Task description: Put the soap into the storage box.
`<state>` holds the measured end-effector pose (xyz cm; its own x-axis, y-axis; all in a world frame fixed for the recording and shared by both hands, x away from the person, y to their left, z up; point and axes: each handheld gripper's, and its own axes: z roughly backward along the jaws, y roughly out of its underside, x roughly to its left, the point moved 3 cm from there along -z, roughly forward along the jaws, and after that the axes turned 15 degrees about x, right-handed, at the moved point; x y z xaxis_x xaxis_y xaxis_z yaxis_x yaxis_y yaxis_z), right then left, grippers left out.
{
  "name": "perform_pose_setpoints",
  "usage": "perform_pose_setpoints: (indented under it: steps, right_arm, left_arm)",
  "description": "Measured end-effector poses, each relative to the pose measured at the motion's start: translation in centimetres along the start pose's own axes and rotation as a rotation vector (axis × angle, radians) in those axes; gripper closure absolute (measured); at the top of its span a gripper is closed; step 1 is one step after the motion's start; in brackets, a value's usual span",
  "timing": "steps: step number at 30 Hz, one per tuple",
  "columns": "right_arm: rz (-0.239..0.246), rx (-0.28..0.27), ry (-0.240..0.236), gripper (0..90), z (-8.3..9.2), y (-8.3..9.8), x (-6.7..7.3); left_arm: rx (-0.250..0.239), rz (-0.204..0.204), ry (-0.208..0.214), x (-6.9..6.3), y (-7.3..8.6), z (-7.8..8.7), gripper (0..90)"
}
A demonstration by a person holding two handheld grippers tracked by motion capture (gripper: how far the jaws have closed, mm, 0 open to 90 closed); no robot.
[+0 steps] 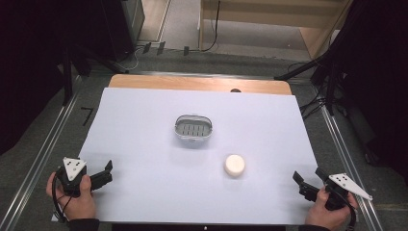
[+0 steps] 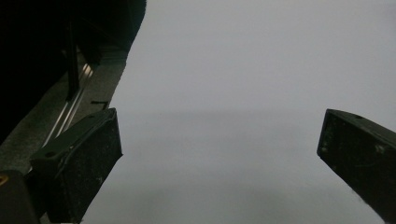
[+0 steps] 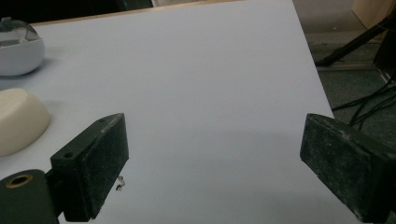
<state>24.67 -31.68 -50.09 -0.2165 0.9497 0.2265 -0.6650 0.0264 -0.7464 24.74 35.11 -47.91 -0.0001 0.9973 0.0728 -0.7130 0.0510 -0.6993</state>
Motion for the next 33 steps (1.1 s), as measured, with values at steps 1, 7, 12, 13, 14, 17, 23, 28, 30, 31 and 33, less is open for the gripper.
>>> perform_pose_setpoints:
  steps: [1,7,12,13,14,17,23,28,30,31,33]
  right_arm:
    - [0.000,0.006,0.001,8.4,-0.03,0.00,0.03]
    - [0.006,0.026,0.008,13.4,-0.17,-0.03,0.17]
    - [0.014,0.028,0.003,13.4,-0.18,-0.04,0.23]
    - [0.012,0.032,0.003,13.1,-0.23,-0.04,0.18]
    - [0.014,0.033,0.006,13.0,-0.28,-0.06,0.15]
    - [0.027,0.040,0.039,13.0,-0.40,-0.14,0.34]
    - [0.039,0.036,0.060,12.4,-0.29,-0.14,0.43]
    - [0.071,0.060,0.047,13.0,-0.43,-0.23,0.78]
    - [0.085,0.074,0.015,15.1,-0.48,-0.25,0.72]
    - [0.088,0.094,0.011,15.8,-0.57,-0.28,0.72]
    - [0.107,0.130,0.030,15.8,-0.69,-0.34,0.66]
  left_arm:
    - [0.005,0.001,-0.002,-0.01,-0.01,-0.03,0.1]
    - [0.004,0.005,0.006,0.04,-0.01,-0.06,0.1]
    - [-0.003,-0.004,0.002,-0.04,0.02,-0.01,0.1]
    - [-0.005,-0.006,0.003,-0.04,0.04,0.05,0.1]
    - [-0.009,-0.003,0.004,-0.01,0.06,0.11,0.2]
    - [-0.001,0.009,0.014,0.13,0.02,0.05,0.1]
    - [0.011,-0.006,0.004,0.01,-0.02,-0.06,0.1]
    - [-0.002,0.001,0.011,0.09,0.04,0.06,0.1]
    - [-0.003,0.000,0.010,0.08,0.04,0.07,0.1]
    - [-0.001,0.002,0.011,0.09,0.04,0.07,0.1]
    - [-0.002,0.012,0.013,0.18,0.02,0.02,0.1]
